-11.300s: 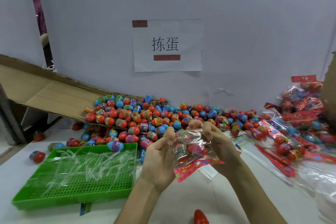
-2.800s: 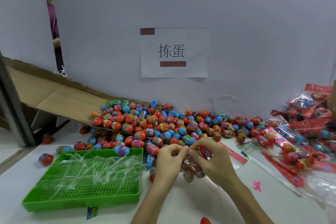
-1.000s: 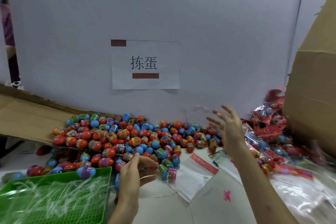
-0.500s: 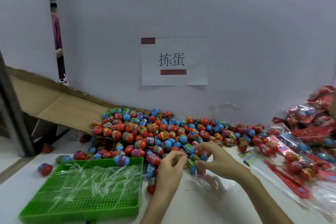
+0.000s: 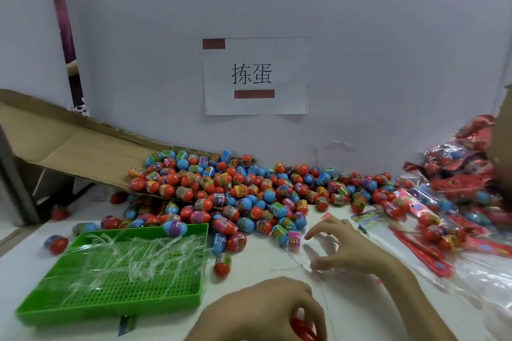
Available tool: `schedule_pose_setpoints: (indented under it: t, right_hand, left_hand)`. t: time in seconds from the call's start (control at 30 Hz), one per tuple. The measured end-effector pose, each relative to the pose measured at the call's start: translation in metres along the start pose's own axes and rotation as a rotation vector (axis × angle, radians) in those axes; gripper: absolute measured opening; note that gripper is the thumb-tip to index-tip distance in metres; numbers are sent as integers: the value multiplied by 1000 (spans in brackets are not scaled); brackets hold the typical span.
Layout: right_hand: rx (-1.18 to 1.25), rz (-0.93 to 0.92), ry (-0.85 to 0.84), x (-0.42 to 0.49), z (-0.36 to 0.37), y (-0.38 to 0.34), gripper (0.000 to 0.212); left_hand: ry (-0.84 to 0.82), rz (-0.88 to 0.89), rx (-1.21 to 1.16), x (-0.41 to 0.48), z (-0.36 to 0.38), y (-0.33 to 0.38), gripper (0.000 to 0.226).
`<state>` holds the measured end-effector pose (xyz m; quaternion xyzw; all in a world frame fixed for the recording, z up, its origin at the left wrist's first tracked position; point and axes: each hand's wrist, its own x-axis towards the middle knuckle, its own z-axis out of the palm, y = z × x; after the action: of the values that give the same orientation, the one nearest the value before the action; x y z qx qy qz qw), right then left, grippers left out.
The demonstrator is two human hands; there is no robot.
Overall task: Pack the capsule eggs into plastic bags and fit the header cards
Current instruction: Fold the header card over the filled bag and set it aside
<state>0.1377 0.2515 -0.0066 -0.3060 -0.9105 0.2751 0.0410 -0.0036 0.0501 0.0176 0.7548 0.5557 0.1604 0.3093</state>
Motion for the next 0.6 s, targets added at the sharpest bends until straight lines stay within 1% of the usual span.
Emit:
schedule_pose_setpoints:
  t: [0.07, 0.13, 0.23, 0.3, 0.37, 0.43, 0.47, 0.53, 0.6]
  right_hand:
    - [-16, 13, -17, -1, -1, -1, 45]
    - [-23, 11, -16, -3, -1, -3, 43]
    - [-29, -2, 8, -5, -2, -4, 38]
    - [-21, -8, 19, -5, -1, -4, 33]
    - [7, -12, 40, -4, 1, -3, 24]
    - [69, -14, 111, -3, 2, 0, 10]
    - [106, -7, 156, -3, 3, 1, 7]
    - [156, 7, 235, -2, 3, 3, 11]
    - [214, 8, 309, -1, 3, 4, 13]
  left_hand:
    - [81, -72, -1, -3, 0, -6, 21]
    - [179, -159, 74, 0, -3, -15, 26]
    - [409, -226, 285, 10, -13, -31, 32]
    - [556, -264, 361, 19, -22, -42, 33]
    - [668, -292, 392, 29, -28, -51, 30]
    - [759, -301, 374, 38, -30, -58, 25]
    - [800, -300, 357, 41, -30, -61, 23]
    - [855, -299, 337, 46, -28, -64, 20]
    - [871, -303, 345, 48, -25, -66, 20]
